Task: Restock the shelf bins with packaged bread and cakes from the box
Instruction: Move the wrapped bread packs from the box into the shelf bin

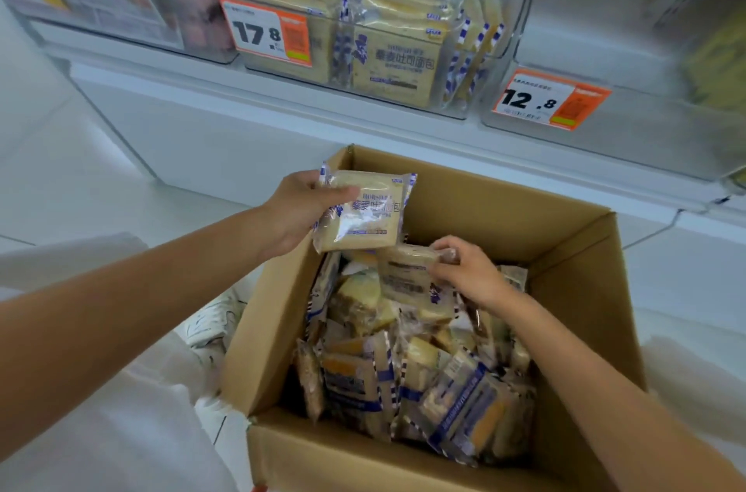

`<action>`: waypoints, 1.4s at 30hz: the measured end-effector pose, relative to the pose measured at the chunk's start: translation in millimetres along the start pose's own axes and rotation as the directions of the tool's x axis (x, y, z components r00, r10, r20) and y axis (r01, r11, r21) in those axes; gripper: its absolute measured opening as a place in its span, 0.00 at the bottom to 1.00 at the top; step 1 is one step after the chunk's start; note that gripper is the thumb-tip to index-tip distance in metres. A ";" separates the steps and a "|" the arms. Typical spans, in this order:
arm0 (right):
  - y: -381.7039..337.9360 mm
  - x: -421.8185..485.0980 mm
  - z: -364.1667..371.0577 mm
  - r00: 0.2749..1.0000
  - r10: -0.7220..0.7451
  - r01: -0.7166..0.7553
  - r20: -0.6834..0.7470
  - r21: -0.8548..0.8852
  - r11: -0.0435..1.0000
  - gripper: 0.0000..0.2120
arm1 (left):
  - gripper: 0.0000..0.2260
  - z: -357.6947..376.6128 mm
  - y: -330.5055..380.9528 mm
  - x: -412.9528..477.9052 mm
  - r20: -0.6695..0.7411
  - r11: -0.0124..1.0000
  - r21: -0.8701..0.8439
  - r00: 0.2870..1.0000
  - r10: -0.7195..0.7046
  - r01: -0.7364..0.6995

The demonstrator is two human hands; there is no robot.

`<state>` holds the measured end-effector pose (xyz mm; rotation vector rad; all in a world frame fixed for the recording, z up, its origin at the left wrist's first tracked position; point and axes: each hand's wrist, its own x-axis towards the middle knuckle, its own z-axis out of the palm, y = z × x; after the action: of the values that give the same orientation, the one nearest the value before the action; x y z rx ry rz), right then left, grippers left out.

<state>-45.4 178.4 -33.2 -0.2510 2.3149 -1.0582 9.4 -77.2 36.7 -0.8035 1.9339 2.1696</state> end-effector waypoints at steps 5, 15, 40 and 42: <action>-22.3 -36.6 -79.6 0.988 -0.151 0.152 0.020 -0.161 0.975 0.12 | 0.08 36.2 6.8 5.9 0.130 0.982 0.152 0.987 0.096 -0.116; -61.1 -28.2 -60.9 0.828 -0.407 0.346 -0.385 -0.220 0.912 0.27 | 0.20 86.3 -4.4 -2.2 0.287 0.946 0.251 0.949 0.130 -0.206; -89.9 -19.0 -42.3 0.996 -0.087 0.094 -0.036 0.440 0.893 0.41 | 0.10 24.6 54.3 -3.7 0.367 1.000 -0.002 0.930 -0.006 0.007; -97.9 -23.7 -36.5 0.994 -0.108 0.108 -0.026 0.451 0.886 0.27 | 0.11 19.5 55.6 -7.0 0.340 0.999 -0.009 0.939 0.052 -0.052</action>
<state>-53.4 145.3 68.4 -0.1945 1.9970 -1.6155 -14.4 -66.5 89.9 -0.3464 1.7960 2.1632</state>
